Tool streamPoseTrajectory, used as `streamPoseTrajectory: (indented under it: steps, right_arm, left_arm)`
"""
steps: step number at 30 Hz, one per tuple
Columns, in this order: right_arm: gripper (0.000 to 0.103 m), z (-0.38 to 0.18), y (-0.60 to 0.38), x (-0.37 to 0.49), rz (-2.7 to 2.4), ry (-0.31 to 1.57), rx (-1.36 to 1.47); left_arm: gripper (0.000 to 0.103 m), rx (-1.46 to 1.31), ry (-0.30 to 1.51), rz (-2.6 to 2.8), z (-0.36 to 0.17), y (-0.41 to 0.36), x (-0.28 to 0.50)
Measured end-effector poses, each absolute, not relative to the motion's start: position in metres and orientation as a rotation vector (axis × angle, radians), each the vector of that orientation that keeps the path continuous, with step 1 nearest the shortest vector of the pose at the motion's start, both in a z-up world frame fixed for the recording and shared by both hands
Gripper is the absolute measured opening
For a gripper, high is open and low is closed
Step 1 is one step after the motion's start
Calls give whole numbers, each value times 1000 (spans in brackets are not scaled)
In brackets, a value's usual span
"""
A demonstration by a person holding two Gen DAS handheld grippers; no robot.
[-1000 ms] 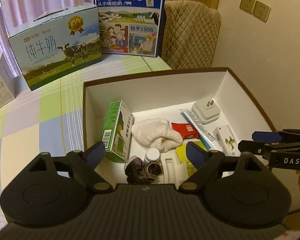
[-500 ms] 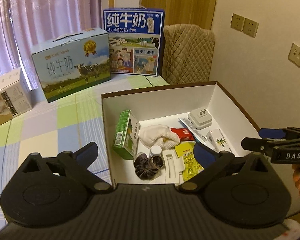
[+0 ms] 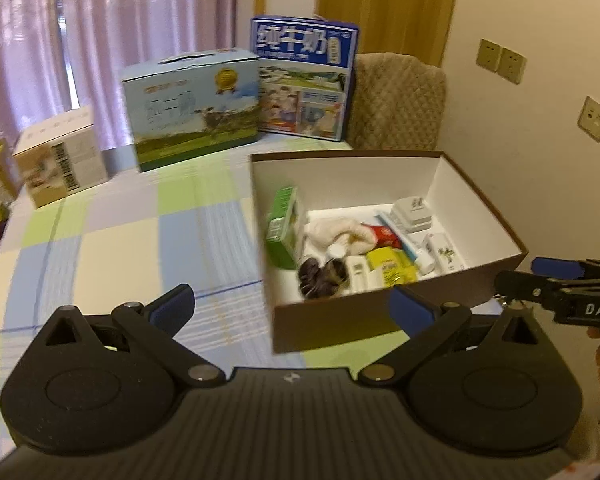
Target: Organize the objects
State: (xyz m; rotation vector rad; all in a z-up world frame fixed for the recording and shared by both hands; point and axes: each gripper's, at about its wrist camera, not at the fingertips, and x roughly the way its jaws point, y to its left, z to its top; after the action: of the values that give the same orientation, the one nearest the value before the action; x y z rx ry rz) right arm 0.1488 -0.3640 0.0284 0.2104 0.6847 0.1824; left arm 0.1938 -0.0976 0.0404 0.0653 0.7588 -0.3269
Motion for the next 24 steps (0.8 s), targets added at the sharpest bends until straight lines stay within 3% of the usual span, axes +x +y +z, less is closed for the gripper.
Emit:
streamPoseTrajectory:
  steps: [24]
  right_arm:
    - [87,19,-272,76,279,728,140]
  left_arm:
    - [102,1,807,-97,24,-9,78]
